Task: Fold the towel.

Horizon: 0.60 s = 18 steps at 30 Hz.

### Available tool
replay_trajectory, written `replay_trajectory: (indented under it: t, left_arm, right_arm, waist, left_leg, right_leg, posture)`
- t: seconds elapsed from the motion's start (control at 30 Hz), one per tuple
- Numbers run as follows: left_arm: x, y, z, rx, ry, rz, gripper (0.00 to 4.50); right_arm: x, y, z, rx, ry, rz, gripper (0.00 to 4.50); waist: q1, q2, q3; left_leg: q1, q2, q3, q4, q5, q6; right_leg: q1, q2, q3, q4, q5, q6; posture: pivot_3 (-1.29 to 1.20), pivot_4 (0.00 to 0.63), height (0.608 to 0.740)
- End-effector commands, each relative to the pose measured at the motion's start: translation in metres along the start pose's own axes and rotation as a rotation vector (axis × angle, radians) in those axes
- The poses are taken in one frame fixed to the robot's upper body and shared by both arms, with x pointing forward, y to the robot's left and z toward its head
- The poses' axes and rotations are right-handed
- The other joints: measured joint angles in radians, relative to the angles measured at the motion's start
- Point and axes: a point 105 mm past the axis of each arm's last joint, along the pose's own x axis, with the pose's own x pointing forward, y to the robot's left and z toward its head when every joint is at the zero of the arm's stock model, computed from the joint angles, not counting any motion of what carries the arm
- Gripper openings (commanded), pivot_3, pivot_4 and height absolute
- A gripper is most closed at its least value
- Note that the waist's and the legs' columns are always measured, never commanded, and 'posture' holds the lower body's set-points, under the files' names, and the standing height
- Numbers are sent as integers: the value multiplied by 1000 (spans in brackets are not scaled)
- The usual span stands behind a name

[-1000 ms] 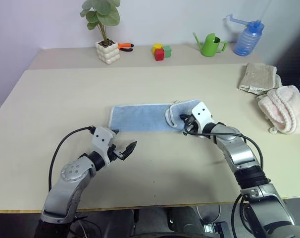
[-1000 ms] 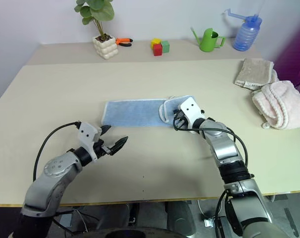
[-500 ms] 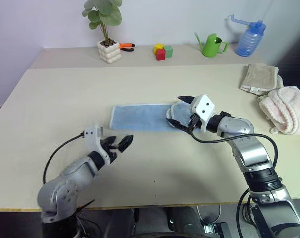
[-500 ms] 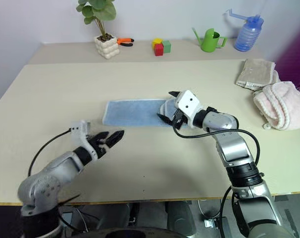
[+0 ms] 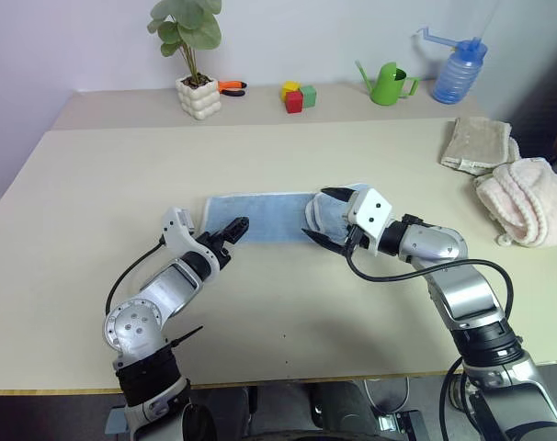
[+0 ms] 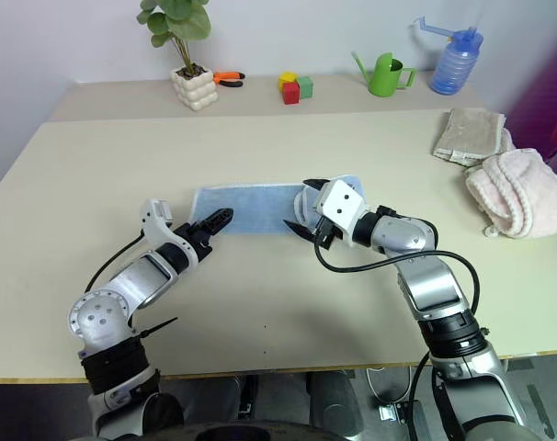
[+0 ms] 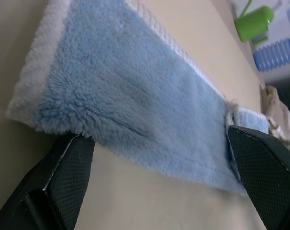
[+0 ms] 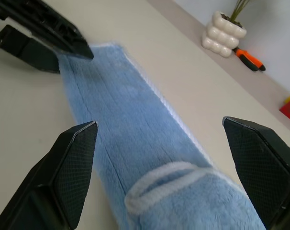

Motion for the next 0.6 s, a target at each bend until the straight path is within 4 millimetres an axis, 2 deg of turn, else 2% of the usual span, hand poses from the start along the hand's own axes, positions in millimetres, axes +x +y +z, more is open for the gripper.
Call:
replay_trajectory:
  t: [0.03,0.17,0.4,0.5,0.6]
  left_arm:
    - [-6,37,22,-110,-126,161,4500]
    - [-3,36,31,-149,-163,156,4500]
    - [5,28,26,-173,-144,128,4500]
    - [6,27,29,-185,-169,125,3670]
    - [5,25,36,-195,-211,112,2160]
  right_arm:
    - [-1,4,12,-46,-35,2,4262]
    - [1,11,11,-53,-29,21,4262]
    - [2,18,10,-46,-32,34,4262]
    - [1,28,7,-14,-24,63,4302]
    - [-1,32,7,42,-26,67,4302]
  waist:
    - [-1,0,0]
    - [-1,0,0]
    - [3,0,0]
    - [5,0,0]
    - [5,-1,1]
  left_leg:
    - [0,0,0,0,0,0]
    - [0,0,0,0,0,0]
    - [0,0,0,0,0,0]
    - [0,0,0,0,0,-1]
    - [-1,0,0,0,0,0]
  right_leg:
    - [0,0,0,0,0,0]
    - [0,0,0,0,0,0]
    - [0,0,0,0,0,0]
    - [0,0,0,0,0,0]
    - [0,0,0,-1,0,0]
  posture:
    - [0,150,727]
    - [0,150,727]
    - [0,150,727]
    - [0,150,727]
    - [0,150,727]
